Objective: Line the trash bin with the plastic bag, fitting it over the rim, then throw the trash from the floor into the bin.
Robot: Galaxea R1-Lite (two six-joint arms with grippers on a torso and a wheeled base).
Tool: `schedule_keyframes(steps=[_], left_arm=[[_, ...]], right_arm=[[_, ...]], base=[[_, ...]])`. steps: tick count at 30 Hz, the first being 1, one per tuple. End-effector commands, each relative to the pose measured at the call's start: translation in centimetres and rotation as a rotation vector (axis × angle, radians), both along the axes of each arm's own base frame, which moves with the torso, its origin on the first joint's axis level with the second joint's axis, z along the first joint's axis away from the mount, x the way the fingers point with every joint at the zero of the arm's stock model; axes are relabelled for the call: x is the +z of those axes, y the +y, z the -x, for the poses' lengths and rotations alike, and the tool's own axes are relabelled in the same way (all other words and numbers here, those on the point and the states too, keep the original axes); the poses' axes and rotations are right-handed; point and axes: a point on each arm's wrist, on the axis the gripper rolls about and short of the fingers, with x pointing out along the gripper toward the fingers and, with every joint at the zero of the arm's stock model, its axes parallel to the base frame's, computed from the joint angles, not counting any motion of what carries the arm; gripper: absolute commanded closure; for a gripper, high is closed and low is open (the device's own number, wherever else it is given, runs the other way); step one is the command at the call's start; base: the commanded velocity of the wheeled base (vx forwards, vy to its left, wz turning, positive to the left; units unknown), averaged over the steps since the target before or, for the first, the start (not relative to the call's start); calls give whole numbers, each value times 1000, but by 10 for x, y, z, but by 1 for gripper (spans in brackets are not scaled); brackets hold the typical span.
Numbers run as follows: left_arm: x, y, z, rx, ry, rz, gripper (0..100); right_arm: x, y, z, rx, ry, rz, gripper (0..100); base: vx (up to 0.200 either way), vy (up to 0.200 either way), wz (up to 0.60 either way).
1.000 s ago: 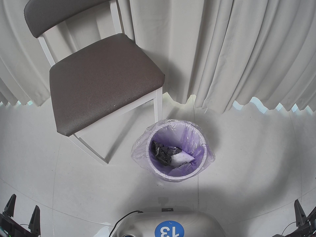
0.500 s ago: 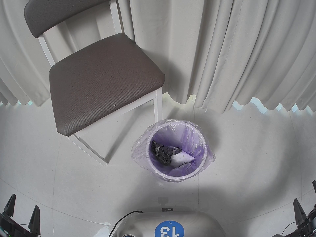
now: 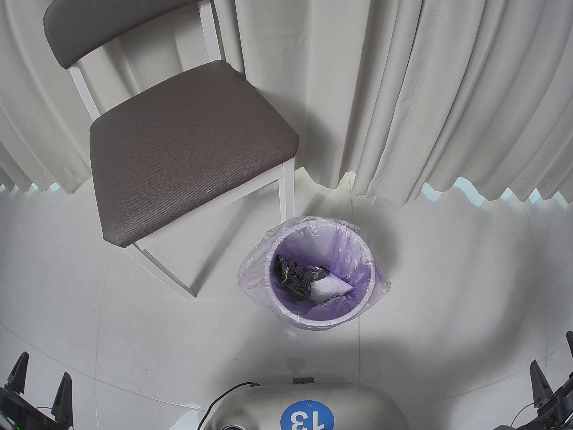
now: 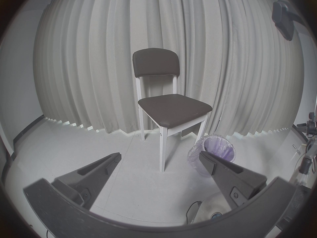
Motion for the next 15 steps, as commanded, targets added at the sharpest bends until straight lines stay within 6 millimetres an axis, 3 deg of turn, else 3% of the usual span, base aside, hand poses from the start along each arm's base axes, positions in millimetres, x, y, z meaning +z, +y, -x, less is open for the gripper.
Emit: schedule_keyframes(steps=[1,15], left_arm=[[-5,0,0,2,4,4,0],[-5,0,0,-4,3,-11,0]], right_arm=[[-5,0,0,-5,4,-8,0],[-5,0,0,-20,2,-14,0]], base=[[0,0,0],[0,0,0]])
